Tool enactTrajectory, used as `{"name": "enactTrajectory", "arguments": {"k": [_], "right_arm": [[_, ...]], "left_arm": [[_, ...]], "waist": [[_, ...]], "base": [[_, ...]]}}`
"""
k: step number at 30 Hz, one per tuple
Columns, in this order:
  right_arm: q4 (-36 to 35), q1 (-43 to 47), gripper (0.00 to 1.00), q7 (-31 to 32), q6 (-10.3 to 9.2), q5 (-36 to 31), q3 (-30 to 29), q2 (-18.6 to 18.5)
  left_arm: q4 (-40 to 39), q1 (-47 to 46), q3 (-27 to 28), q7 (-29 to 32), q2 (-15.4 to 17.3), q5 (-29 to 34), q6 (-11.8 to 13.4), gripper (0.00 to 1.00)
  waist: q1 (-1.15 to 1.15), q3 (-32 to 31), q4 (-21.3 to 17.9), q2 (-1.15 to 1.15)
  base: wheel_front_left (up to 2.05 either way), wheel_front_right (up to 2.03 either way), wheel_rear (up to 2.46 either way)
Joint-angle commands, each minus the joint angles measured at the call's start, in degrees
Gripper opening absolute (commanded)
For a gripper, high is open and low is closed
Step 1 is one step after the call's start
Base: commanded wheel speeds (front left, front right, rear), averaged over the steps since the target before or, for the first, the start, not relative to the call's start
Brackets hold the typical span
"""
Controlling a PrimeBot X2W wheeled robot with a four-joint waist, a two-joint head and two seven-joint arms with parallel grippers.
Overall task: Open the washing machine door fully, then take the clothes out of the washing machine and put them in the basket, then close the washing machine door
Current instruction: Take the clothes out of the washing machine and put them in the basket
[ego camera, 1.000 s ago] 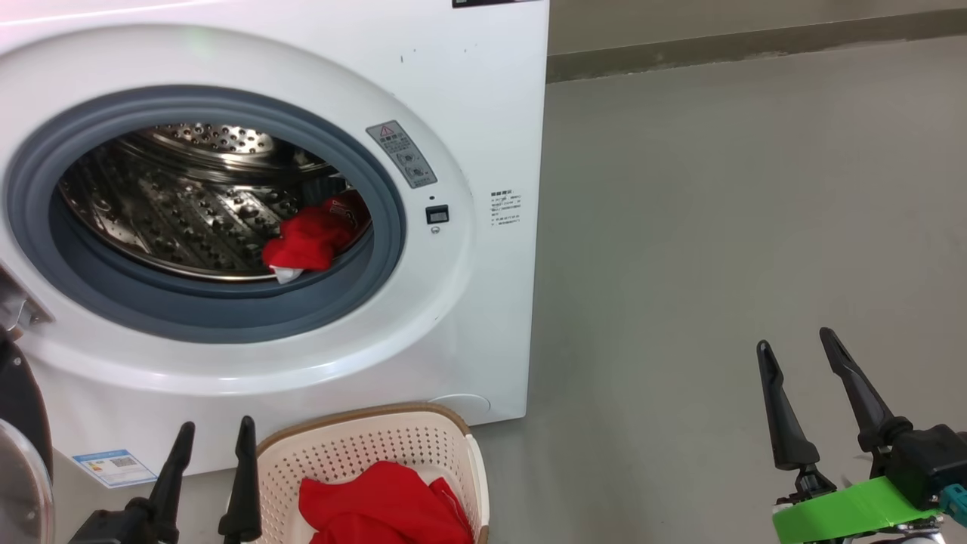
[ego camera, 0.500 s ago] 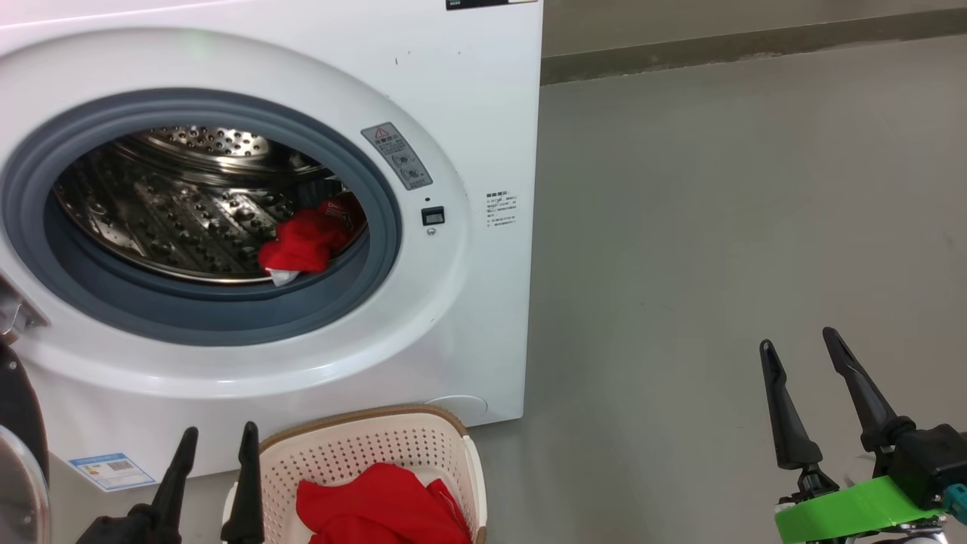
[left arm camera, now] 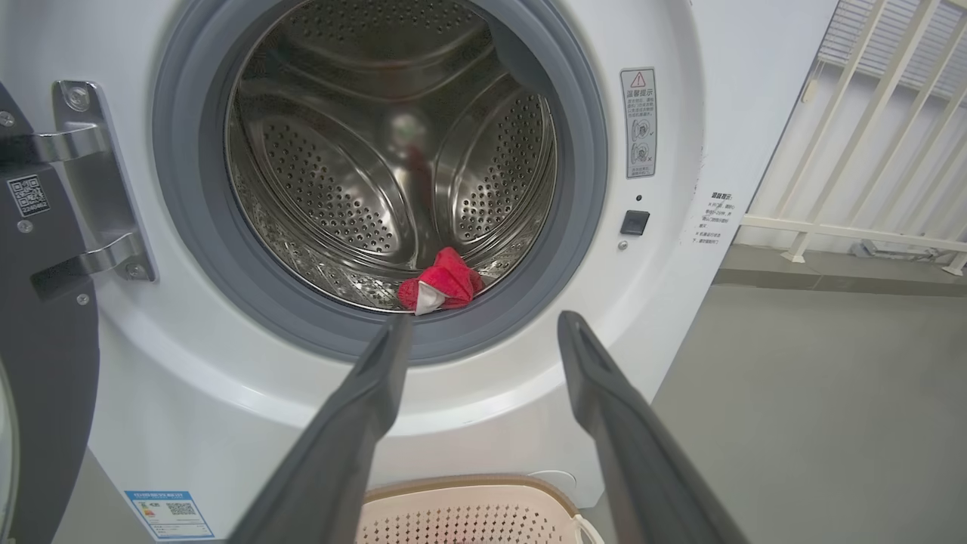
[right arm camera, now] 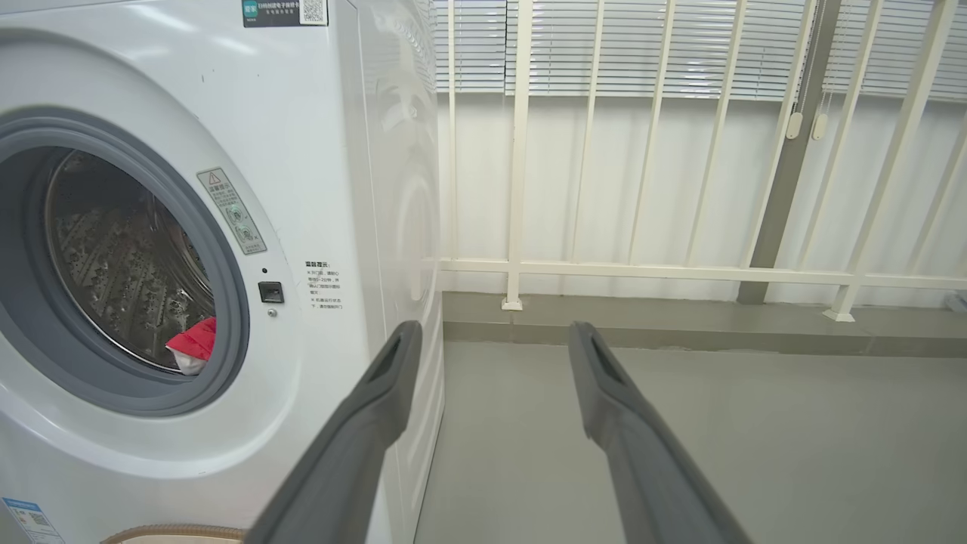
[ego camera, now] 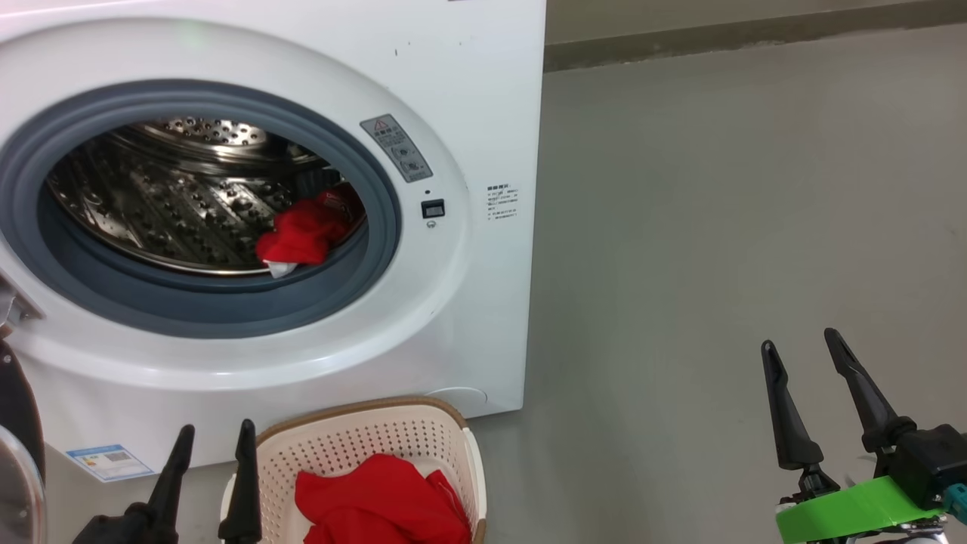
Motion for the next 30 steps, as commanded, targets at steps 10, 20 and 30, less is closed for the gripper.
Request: {"name": "enactTrajectory", "arguments": {"k": [10, 20, 30], "right_arm": [[-1.40, -3.21, 1.00, -0.35, 0.36, -0.02, 0.70, -0.44], [-1.49, -7.43, 1.00, -0.35, 0.36, 0.42, 1.76, -0.55], [-2.26, -11.93, 1.00, -0.35, 0.36, 0.68, 1.58, -0.64]], "left_arm": [[0.75, -8.18, 1.75, -0.45, 0.36, 0.28, -0.28, 1.00], [6.28, -20.17, 1.03, -0.45, 1.00, -0.03, -0.30, 1.00], [12.59, -33.83, -1.29, -0.45, 3.72, -4.86, -0.31, 1.00]], "waist": [[0.00, 4.99, 0.93, 0.00], [0.00, 11.49, 1.13, 0.00], [0.00, 20.48, 1.07, 0.00]], "base": [[0.00, 0.00, 0.00], [0.00, 0.00, 0.00], [0.00, 0.00, 0.00]]}}
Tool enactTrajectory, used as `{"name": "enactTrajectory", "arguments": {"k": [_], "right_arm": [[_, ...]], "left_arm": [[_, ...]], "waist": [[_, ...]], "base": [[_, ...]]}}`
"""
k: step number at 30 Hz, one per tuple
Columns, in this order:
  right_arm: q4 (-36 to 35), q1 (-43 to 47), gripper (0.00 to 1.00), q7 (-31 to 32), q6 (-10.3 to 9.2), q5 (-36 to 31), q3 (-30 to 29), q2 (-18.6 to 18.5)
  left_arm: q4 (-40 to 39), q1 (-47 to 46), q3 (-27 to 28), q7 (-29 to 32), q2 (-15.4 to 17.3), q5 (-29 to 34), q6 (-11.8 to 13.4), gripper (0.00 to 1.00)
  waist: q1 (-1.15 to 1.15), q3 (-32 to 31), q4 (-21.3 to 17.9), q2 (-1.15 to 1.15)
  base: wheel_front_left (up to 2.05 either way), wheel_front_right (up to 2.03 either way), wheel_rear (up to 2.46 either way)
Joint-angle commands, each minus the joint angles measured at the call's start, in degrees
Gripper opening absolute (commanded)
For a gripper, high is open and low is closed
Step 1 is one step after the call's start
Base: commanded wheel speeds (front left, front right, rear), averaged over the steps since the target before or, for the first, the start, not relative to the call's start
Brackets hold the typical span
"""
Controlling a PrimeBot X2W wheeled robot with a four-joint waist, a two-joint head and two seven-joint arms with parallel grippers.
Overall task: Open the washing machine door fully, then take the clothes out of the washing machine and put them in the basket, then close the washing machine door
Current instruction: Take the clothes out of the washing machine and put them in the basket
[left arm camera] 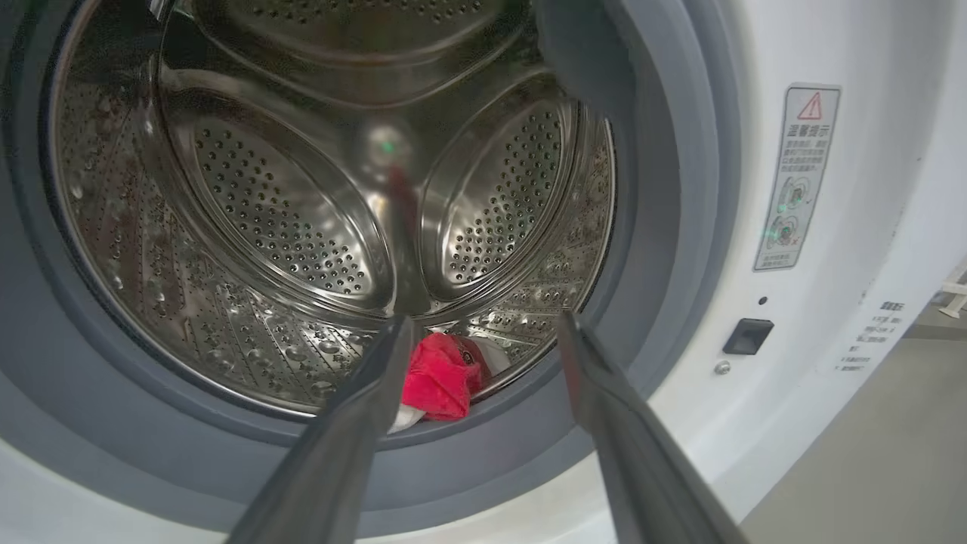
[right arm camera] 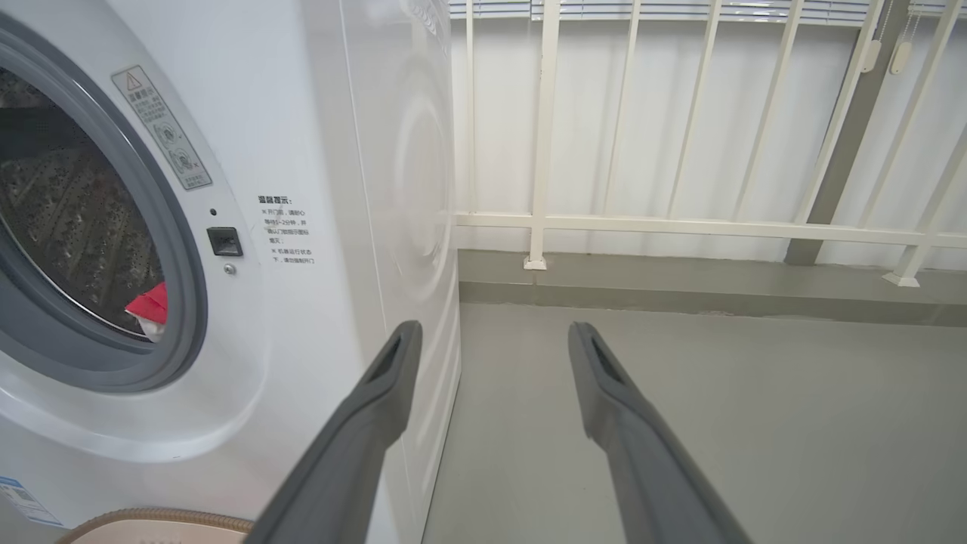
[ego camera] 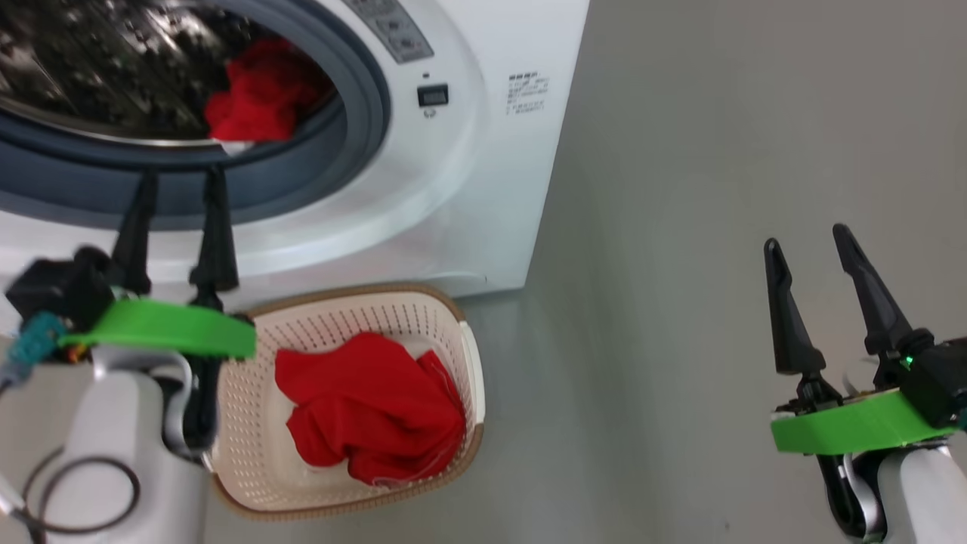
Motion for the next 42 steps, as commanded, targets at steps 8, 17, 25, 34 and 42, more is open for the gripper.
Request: {"name": "enactTrajectory", "arguments": {"k": [8, 17, 25, 34, 42], "right_arm": [[-1.97, -4.36, 1.00, -0.35, 0.36, 0.50, 1.96, -0.97], [-2.16, -6.56, 1.00, -0.35, 0.36, 0.48, 2.87, -1.67], [-2.11, -7.75, 1.00, -0.35, 0.36, 0.43, 3.83, -2.09], [-1.44, -9.22, 1.00, -0.35, 0.36, 0.97, 6.07, -2.26], [-1.00, -10.16, 1.00, -0.35, 0.36, 1.68, 6.71, -1.93]], "left_arm": [[4.06, -9.90, 1.28, -0.44, 4.20, 0.65, -0.30, 1.00], [9.18, -18.11, 2.09, -0.44, 5.36, -0.05, -0.30, 1.00], [11.91, -22.44, -0.35, -0.44, 5.96, -0.09, -0.30, 1.00], [23.53, -29.47, -3.46, -0.44, 8.31, 2.35, -0.31, 1.00], [34.13, -35.90, -6.43, 0.25, 11.59, 6.37, 2.63, 1.00]], "waist": [[0.00, 8.70, -0.67, 0.00], [0.00, 12.67, -1.35, 0.00], [0.00, 14.57, -1.89, 0.00], [0.00, 16.34, -3.77, 0.00], [0.00, 17.50, -6.06, 0.00]], "base": [[0.00, 0.00, 0.00], [0.00, 0.00, 0.00], [0.00, 0.00, 0.00], [0.00, 0.00, 0.00], [0.00, 0.00, 0.00]]}}
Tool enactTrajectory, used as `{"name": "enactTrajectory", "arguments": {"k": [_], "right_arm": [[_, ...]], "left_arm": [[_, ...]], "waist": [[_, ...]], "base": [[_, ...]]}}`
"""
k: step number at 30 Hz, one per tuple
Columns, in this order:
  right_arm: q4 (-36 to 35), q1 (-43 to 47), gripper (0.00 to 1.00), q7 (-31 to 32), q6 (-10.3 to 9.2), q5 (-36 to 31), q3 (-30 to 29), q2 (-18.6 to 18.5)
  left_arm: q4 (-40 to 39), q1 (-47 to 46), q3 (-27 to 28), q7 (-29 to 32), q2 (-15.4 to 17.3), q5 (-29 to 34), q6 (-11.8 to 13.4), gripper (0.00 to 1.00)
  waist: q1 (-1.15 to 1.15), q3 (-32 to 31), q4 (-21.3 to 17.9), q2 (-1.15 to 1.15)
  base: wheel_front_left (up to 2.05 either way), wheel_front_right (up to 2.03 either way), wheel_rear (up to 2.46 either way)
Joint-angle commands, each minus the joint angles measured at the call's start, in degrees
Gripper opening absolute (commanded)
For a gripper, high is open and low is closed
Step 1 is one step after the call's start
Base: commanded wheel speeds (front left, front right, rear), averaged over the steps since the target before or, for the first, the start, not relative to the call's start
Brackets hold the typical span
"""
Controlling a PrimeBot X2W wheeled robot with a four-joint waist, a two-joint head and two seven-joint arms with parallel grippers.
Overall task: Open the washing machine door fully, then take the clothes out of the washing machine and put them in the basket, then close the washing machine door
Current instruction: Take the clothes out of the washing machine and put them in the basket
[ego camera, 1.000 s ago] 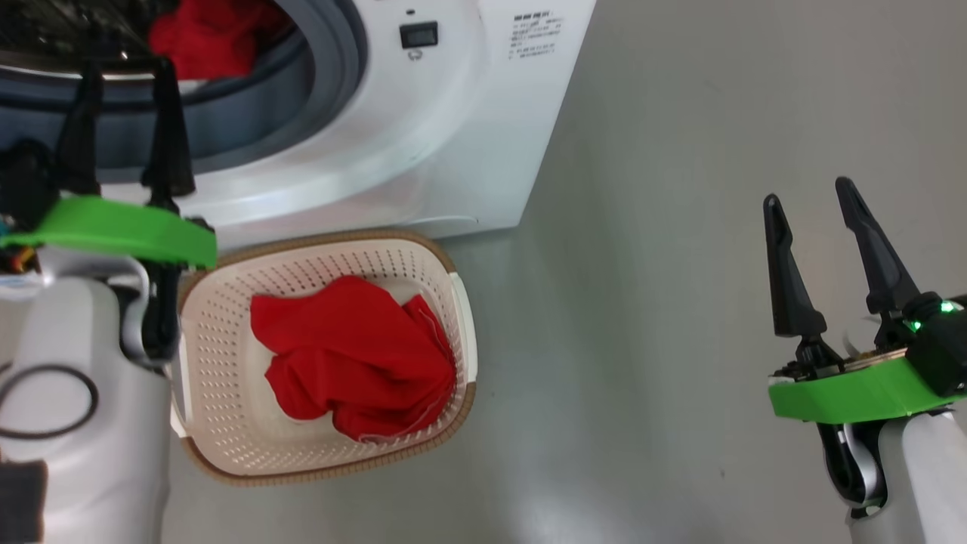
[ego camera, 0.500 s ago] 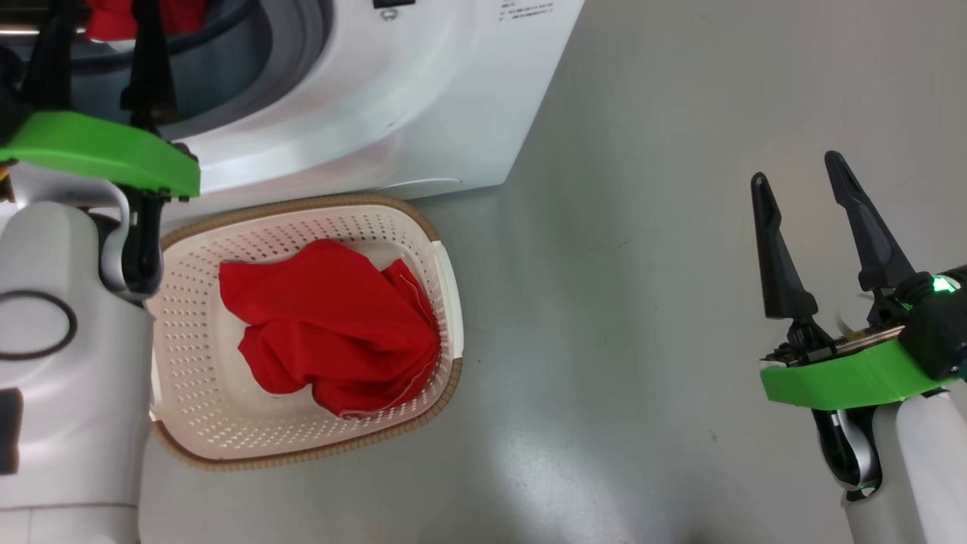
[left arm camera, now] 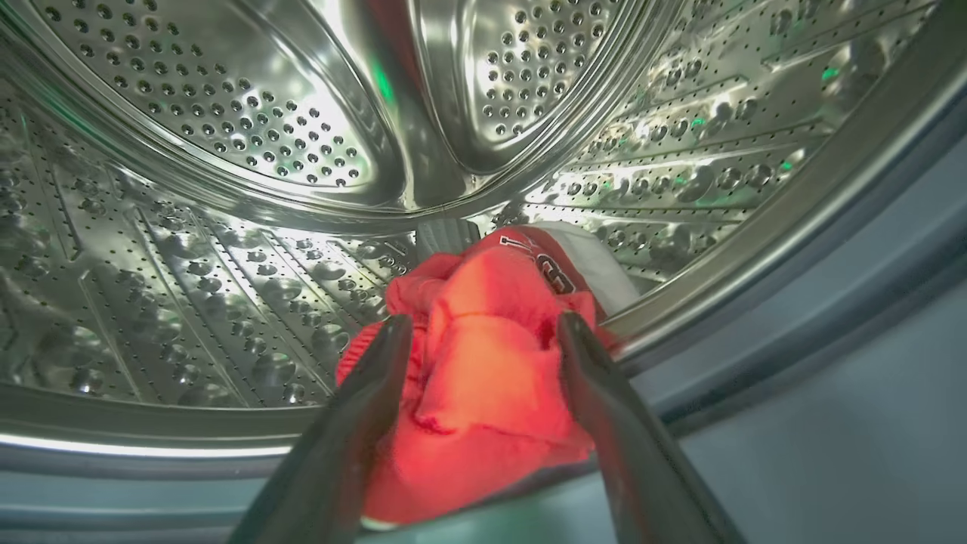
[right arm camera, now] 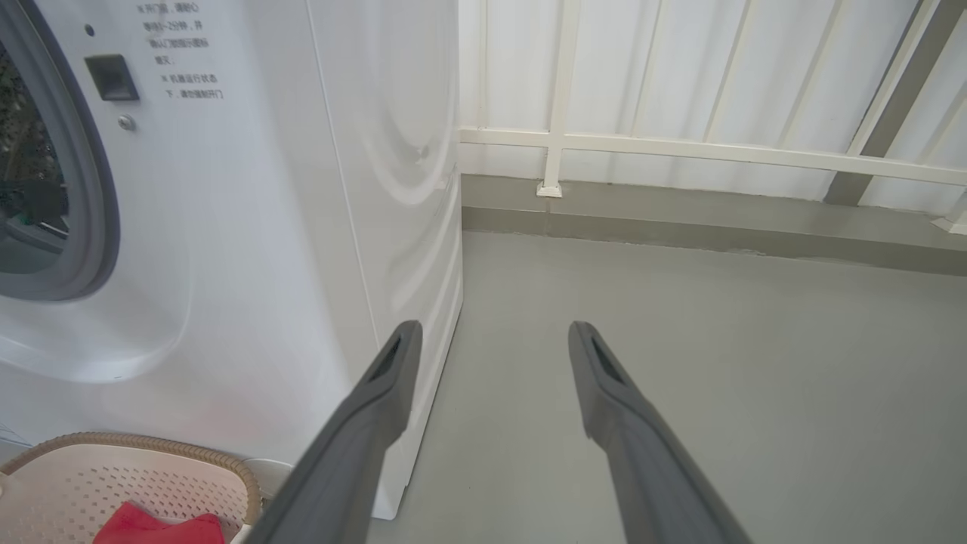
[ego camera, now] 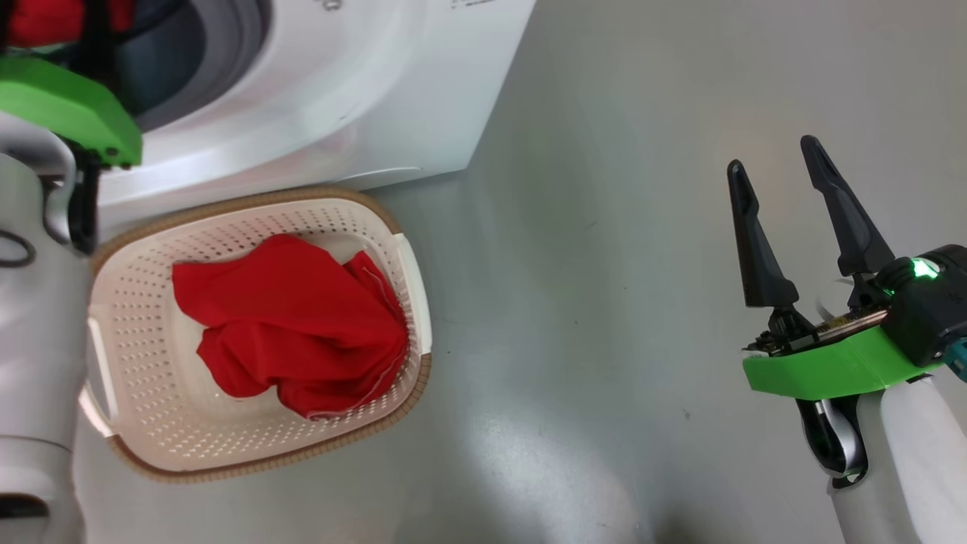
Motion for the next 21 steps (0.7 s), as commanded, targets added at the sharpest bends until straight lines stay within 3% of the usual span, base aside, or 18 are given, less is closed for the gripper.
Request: {"name": "enactTrajectory", "arguments": {"k": [1, 2, 3, 4, 5, 12, 21], "right_arm": [[-1.12, -0.20, 1.00, -0.35, 0.36, 0.77, 0.99, -0.10], [-1.09, -0.25, 1.00, -0.35, 0.36, 0.85, 0.93, 0.01], [-1.04, -0.27, 1.00, -0.35, 0.36, 1.06, 0.76, 0.18], [-0.97, -0.30, 1.00, -0.35, 0.36, 1.36, 0.59, 0.36], [-0.92, -0.33, 1.00, -0.35, 0.36, 1.49, 0.55, 0.46], [-0.37, -0.57, 1.00, -0.35, 0.36, 1.62, 0.42, 0.85], [0.26, -0.57, 1.00, -0.35, 0.36, 1.68, 0.48, 0.94]], "left_arm": [[0.24, -1.47, 0.45, -0.20, 3.52, 0.92, 1.31, 1.00], [1.09, -1.98, 0.29, -0.22, 3.71, 1.17, 1.94, 1.00], [1.96, -2.44, 0.03, -0.20, 3.88, 1.51, 2.57, 0.80], [2.70, -2.87, -0.18, -0.22, 3.97, 1.75, 3.09, 0.35], [3.39, -3.22, -0.28, -0.22, 3.99, 1.82, 3.48, 0.00], [5.84, -4.34, -0.60, -0.51, 3.66, 1.60, 4.81, 0.00], [3.12, -2.18, 1.97, -0.82, 2.69, -1.62, 4.20, 0.00]], "waist": [[0.00, 0.43, -0.74, 0.00], [0.00, 0.48, -0.92, 0.00], [0.00, 0.52, -1.06, 0.00], [0.00, 0.57, -1.17, 0.00], [0.00, 0.60, -1.23, 0.00], [0.00, 0.36, -1.11, 0.00], [0.00, -1.13, 0.15, 0.00]], "base": [[0.00, 0.00, 0.00], [0.00, 0.00, 0.00], [0.00, 0.00, 0.00], [0.00, 0.00, 0.00], [0.00, 0.00, 0.00], [0.00, 0.00, 0.00], [0.00, 0.00, 0.00]]}}
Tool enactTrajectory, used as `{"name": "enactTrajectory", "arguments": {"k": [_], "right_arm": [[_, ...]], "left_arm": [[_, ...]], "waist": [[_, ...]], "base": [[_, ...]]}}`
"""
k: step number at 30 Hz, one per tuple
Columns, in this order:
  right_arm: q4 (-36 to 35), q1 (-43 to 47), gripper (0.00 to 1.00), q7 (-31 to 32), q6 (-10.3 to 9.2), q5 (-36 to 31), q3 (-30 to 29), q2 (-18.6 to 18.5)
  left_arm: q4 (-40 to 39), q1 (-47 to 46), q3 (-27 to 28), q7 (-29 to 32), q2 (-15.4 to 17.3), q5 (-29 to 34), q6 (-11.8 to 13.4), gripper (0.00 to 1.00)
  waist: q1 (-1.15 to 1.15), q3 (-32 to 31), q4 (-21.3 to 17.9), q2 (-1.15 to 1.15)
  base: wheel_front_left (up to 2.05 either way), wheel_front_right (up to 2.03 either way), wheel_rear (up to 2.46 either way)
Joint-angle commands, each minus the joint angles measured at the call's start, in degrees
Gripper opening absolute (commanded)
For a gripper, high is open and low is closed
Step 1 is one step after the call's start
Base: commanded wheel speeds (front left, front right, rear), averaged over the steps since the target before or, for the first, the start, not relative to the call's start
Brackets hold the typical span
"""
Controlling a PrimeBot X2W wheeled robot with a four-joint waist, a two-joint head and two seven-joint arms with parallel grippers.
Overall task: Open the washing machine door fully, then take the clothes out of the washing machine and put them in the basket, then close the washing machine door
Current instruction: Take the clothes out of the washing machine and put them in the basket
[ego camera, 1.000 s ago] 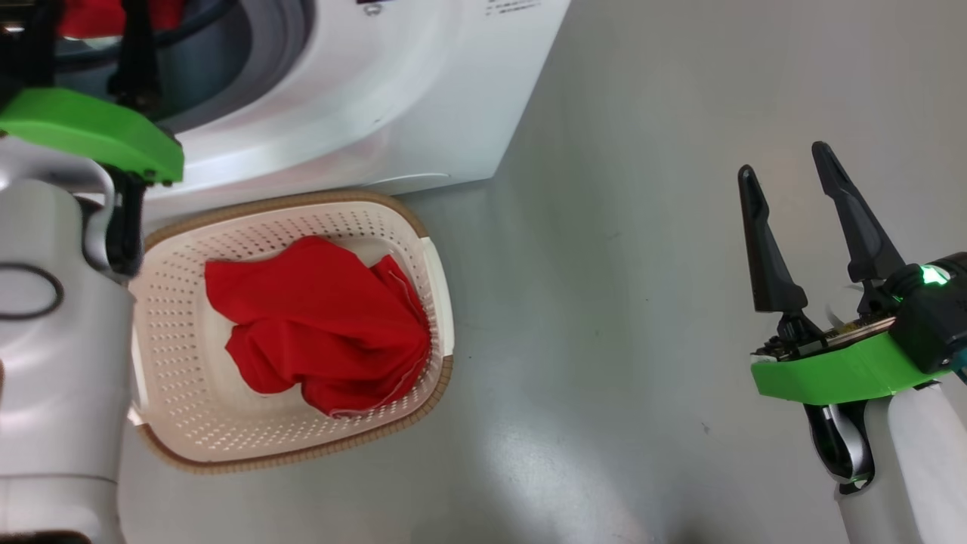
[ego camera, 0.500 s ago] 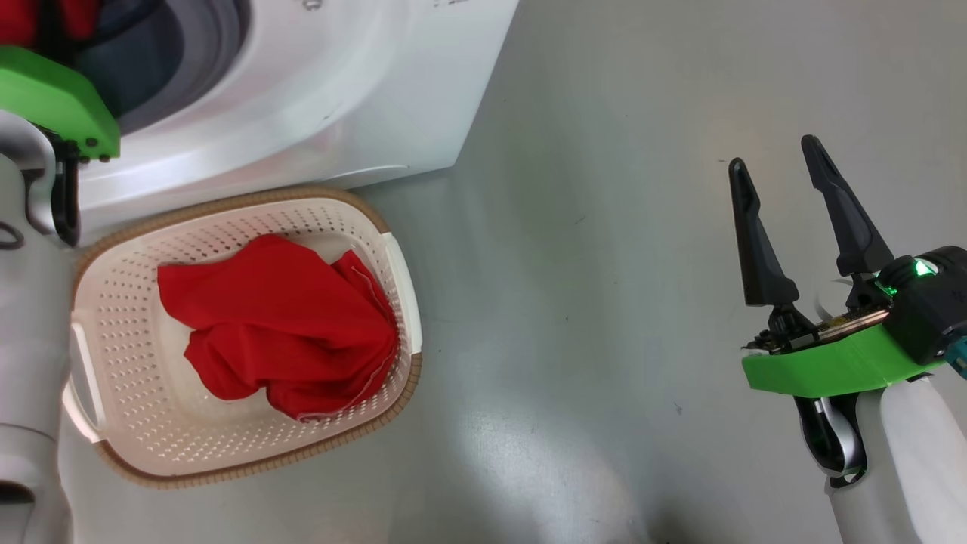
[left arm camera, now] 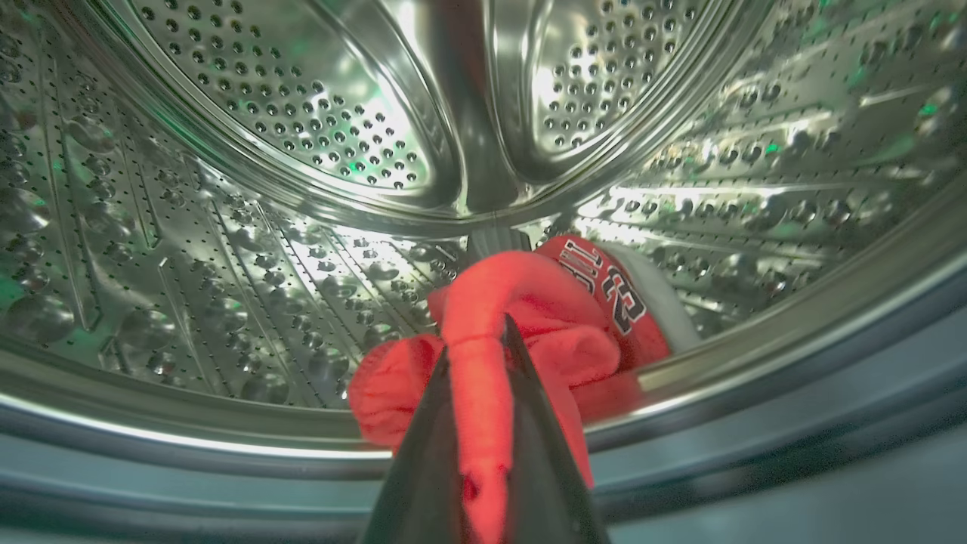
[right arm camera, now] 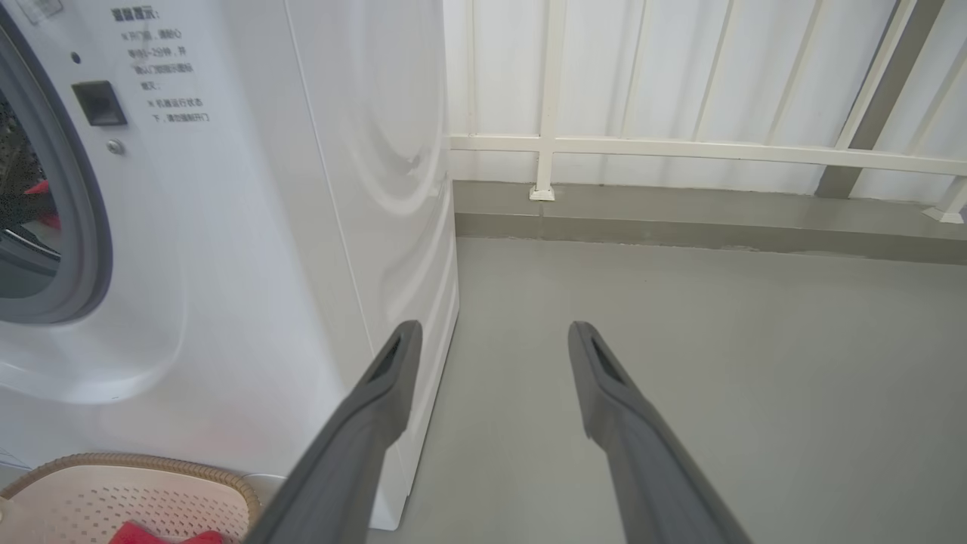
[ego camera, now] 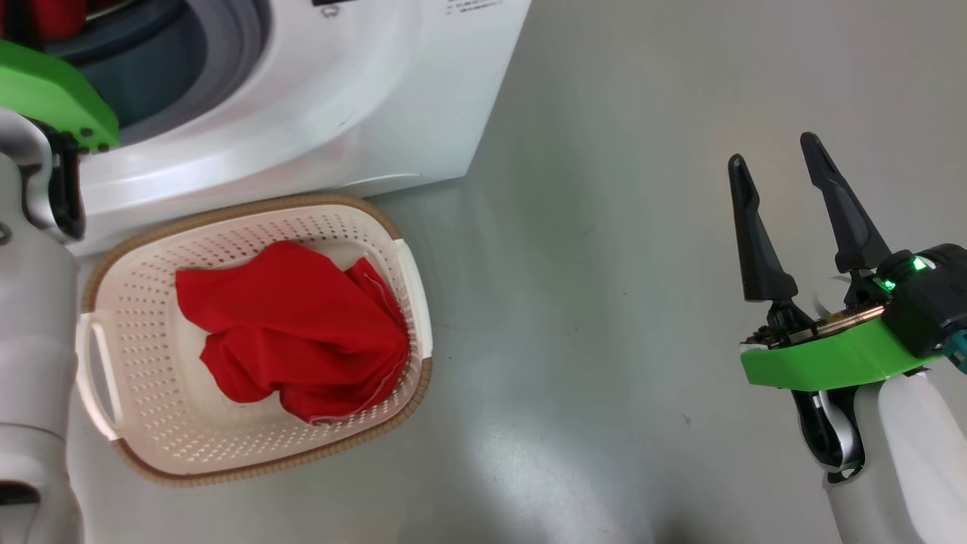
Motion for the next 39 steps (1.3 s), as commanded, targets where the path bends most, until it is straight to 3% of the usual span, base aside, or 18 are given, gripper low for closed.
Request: {"name": "enactTrajectory", "arguments": {"k": [1, 17, 31, 39], "right_arm": [[-1.11, 0.28, 1.00, -0.35, 0.36, 0.42, 0.84, 0.05], [-0.64, 1.09, 1.00, -0.35, 0.36, 0.29, 0.59, -0.96], [0.75, 2.19, 1.00, -0.35, 0.36, 0.36, 1.48, -0.46], [0.99, 3.81, 1.00, -0.35, 0.36, 0.30, 1.32, -0.09]], "left_arm": [[-1.97, 1.20, 1.22, -0.66, 2.37, -0.47, -0.16, 0.00], [-17.95, 13.39, 6.64, -0.68, 1.19, -1.88, -1.57, 0.00], [-35.81, 27.09, 11.42, -0.69, -2.54, 0.09, -3.67, 0.00], [-40.61, 34.29, 12.51, -0.69, -5.18, 0.88, -4.57, 0.00]], "waist": [[0.00, -0.39, 0.44, 0.00], [0.00, -3.80, 3.23, 0.00], [0.00, -9.04, 3.51, 0.00], [0.00, -12.87, 4.29, 0.00]], "base": [[0.00, 0.00, 0.00], [0.00, 0.00, 0.00], [0.00, 0.00, 0.00], [0.00, 0.00, 0.00]]}}
